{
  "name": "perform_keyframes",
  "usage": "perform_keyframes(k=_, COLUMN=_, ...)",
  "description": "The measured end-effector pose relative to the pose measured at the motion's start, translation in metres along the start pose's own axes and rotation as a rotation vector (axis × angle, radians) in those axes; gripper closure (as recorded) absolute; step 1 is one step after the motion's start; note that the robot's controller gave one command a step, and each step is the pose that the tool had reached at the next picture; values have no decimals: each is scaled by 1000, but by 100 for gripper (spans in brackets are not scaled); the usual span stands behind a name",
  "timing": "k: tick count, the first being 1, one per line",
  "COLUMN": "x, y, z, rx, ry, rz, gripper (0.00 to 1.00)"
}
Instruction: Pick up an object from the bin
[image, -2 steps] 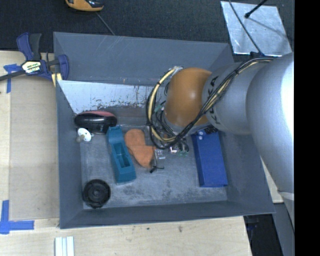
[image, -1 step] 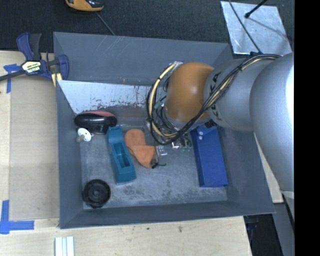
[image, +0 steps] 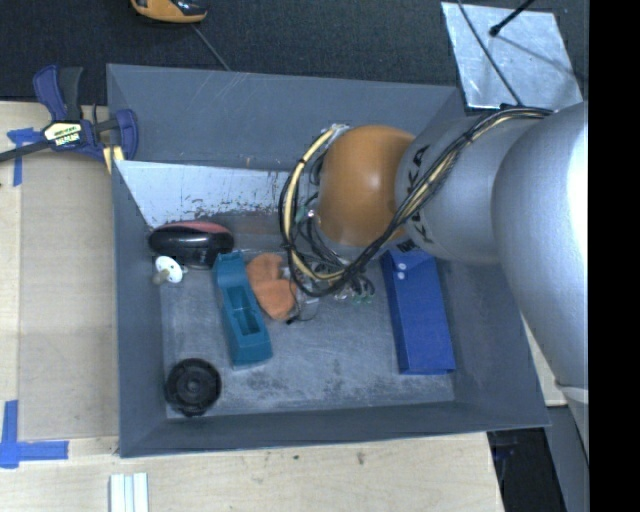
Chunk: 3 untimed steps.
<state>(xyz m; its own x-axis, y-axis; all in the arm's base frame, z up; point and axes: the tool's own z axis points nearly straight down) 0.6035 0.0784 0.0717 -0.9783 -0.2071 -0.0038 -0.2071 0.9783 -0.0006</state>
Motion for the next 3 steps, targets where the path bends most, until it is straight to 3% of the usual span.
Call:
perform_keyframes(k=1, x=0, y=0, z=0, rx=0, ry=0, rz=0, gripper=100)
perform_keyframes(k=2, x=20, y=-19, z=-73, rx=0, ry=1, rz=-6, gripper=100)
perform_keyframes(k=3, x=20, y=-19, z=-73, rx=0, ry=1, rz=-6, gripper=100)
